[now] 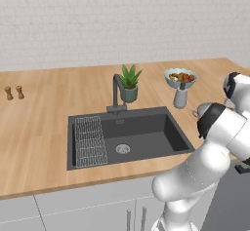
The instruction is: Put the colander in the sink, put the apple in the colander, and turn on the sink faucet and pour water over the colander.
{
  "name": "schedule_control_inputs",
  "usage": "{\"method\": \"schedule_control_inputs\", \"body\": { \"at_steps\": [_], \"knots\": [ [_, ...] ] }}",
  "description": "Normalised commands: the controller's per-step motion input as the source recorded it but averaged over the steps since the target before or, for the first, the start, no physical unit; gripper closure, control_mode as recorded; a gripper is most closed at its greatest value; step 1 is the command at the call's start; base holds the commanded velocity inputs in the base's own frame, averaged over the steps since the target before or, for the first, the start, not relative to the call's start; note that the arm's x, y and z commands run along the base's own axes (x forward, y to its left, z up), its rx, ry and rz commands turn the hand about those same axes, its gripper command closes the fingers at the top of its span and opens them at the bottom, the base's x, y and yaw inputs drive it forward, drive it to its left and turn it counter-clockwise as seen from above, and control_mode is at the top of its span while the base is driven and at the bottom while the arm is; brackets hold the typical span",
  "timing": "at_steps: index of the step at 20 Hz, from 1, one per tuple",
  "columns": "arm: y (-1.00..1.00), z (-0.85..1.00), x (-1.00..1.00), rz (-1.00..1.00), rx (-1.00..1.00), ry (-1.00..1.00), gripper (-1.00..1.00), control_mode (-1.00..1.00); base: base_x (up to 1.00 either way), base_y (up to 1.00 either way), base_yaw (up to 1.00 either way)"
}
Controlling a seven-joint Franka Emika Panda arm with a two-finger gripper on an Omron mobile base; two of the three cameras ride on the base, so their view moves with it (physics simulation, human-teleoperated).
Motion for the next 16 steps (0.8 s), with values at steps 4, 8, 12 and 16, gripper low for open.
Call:
{"method": "schedule_control_inputs", "body": {
  "at_steps": [4, 8, 12, 16],
  "knots": [
    [-0.35, -0.04, 0.16, 0.0, 0.0, 0.02, -1.0, -1.0, 0.0, 0.0, 0.0],
    [-0.21, -0.14, 0.24, 0.0, 0.01, 0.0, -1.0, -1.0, 0.0, 0.0, 0.0],
    [-0.16, -0.22, 0.24, 0.0, 0.01, 0.02, -1.0, -1.0, 0.0, 0.0, 0.0],
    [-0.03, -0.27, 0.23, 0.0, 0.0, 0.05, -1.0, -1.0, 0.0, 0.0, 0.0]
  ]
}}
